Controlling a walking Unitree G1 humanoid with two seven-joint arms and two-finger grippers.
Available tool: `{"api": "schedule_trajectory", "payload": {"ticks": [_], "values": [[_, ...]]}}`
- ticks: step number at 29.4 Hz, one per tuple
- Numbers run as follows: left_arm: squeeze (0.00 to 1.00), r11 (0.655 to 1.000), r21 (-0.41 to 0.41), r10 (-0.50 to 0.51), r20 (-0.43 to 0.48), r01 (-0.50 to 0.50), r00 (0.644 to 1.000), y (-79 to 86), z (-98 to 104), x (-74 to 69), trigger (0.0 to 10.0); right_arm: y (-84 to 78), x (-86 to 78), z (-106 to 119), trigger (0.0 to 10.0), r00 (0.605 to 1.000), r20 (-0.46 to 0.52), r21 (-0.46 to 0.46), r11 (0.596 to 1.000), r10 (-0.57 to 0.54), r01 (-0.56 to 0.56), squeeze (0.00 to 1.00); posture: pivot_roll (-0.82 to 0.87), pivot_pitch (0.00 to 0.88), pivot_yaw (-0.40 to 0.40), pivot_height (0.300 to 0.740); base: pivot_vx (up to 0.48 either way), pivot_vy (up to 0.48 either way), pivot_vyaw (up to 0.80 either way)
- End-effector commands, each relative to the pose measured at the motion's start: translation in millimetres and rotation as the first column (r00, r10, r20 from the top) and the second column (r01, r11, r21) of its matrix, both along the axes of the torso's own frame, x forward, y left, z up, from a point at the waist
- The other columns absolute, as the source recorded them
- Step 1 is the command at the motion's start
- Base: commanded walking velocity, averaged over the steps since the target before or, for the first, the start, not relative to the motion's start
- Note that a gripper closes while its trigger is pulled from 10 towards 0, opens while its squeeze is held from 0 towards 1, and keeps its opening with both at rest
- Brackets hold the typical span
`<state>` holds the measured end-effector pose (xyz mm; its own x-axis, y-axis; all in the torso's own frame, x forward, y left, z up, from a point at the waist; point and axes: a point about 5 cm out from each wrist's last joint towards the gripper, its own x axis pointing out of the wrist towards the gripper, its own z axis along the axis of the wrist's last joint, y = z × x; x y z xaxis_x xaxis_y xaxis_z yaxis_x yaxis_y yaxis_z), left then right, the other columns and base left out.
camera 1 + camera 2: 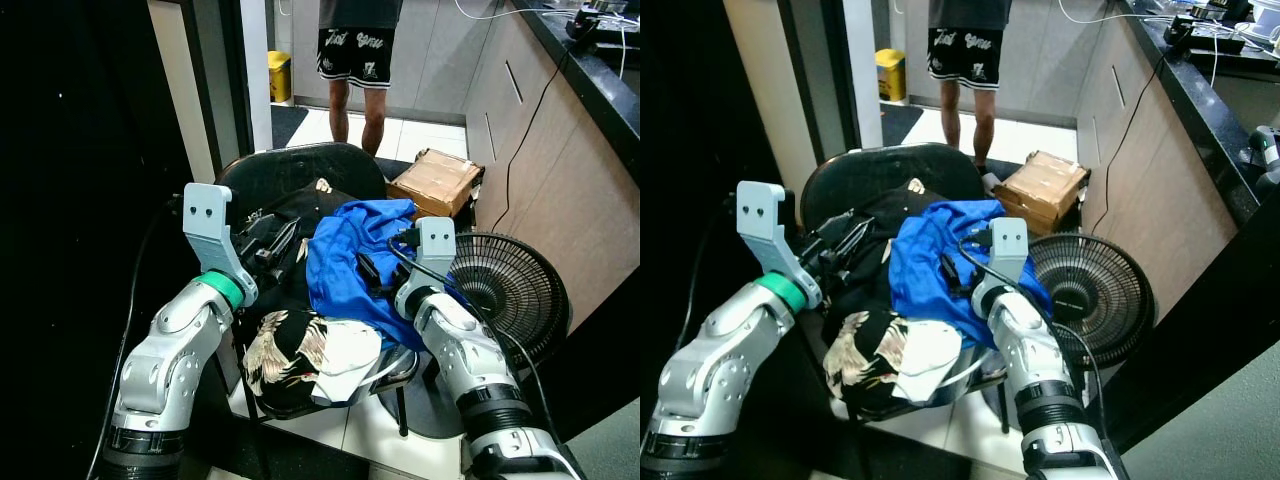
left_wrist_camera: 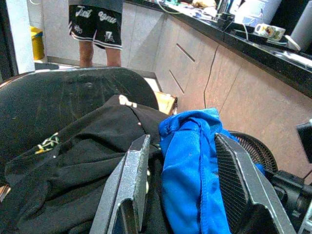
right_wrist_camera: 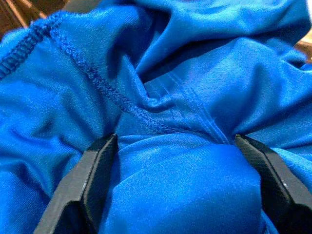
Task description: Clothes washing
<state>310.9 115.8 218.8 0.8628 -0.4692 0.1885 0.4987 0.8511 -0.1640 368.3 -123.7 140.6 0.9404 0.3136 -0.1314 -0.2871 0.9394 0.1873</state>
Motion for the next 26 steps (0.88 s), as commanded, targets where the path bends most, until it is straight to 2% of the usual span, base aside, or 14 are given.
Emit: {"api": "schedule_trajectory", "payload": {"ticks": [1, 11, 26], "values": [[0.00, 1.000, 0.004, -0.019, -0.022, 0.019, 1.000, -1.7, -4.4, -2.1, 10.0, 4.7, -5.9, -22.2, 0.0, 0.992, -0.120, -0.020, 0.999, 0.035, -0.038, 0.00, 0.12, 0.033, 0.063, 0.740, 0.000, 0.000, 0.00], [0.00, 1.000, 0.013, -0.025, -0.018, 0.025, 1.000, -1.4, -3.8, -0.6, 10.0, 7.1, -8.2, -21.8, 0.0, 0.991, -0.121, 0.013, 0.998, 0.055, -0.054, 0.00, 0.11, 0.010, 0.070, 0.740, 0.000, 0.000, 0.00], [0.00, 1.000, 0.013, -0.014, -0.021, 0.014, 1.000, -1.5, -5.9, 0.7, 10.0, 4.4, -8.5, -7.1, 0.0, 0.998, -0.042, 0.082, 0.996, 0.037, -0.034, 0.00, 0.11, 0.013, 0.071, 0.740, 0.000, 0.000, 0.00]]}}
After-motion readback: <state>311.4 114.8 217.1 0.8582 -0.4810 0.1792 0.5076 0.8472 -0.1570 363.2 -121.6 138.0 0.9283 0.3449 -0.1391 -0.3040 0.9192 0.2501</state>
